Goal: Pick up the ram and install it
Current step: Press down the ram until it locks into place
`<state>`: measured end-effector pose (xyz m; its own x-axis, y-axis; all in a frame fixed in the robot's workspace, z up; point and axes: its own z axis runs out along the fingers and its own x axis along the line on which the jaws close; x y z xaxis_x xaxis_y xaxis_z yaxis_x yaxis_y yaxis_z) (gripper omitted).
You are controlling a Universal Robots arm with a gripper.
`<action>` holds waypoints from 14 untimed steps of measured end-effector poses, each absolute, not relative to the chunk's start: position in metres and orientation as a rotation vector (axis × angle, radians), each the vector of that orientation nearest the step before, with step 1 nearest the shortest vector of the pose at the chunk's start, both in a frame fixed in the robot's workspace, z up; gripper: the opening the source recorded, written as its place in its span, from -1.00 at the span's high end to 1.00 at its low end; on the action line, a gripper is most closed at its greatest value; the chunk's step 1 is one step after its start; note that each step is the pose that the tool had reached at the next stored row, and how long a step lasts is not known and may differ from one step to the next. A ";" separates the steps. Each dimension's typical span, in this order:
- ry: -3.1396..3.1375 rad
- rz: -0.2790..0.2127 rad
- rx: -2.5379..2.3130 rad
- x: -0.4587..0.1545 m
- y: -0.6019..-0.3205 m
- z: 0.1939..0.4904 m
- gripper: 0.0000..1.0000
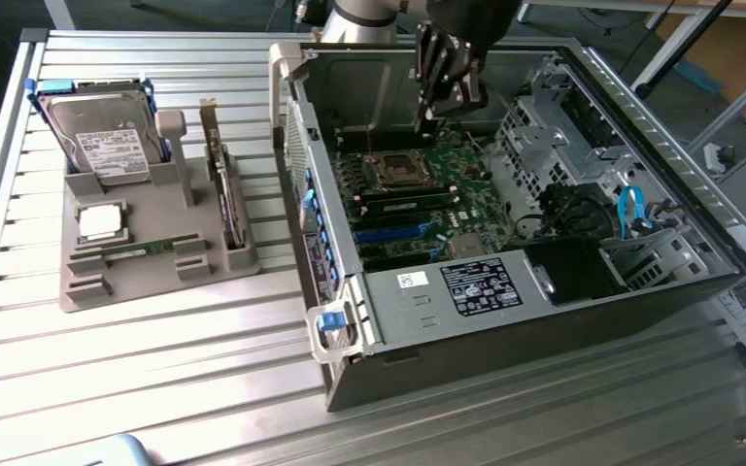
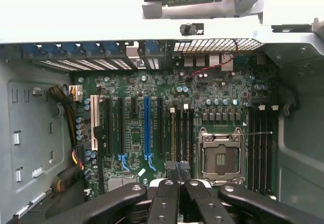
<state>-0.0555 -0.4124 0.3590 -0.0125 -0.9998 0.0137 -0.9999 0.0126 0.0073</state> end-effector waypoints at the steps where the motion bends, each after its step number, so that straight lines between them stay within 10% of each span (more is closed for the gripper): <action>1: -2.225 0.007 2.197 -0.054 -0.412 0.359 0.79; 14: -2.225 0.007 2.197 -0.022 -0.412 0.359 0.79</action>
<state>-0.0217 -0.4124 0.3590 -0.0126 -0.9998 0.0136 -0.9999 0.0127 0.0074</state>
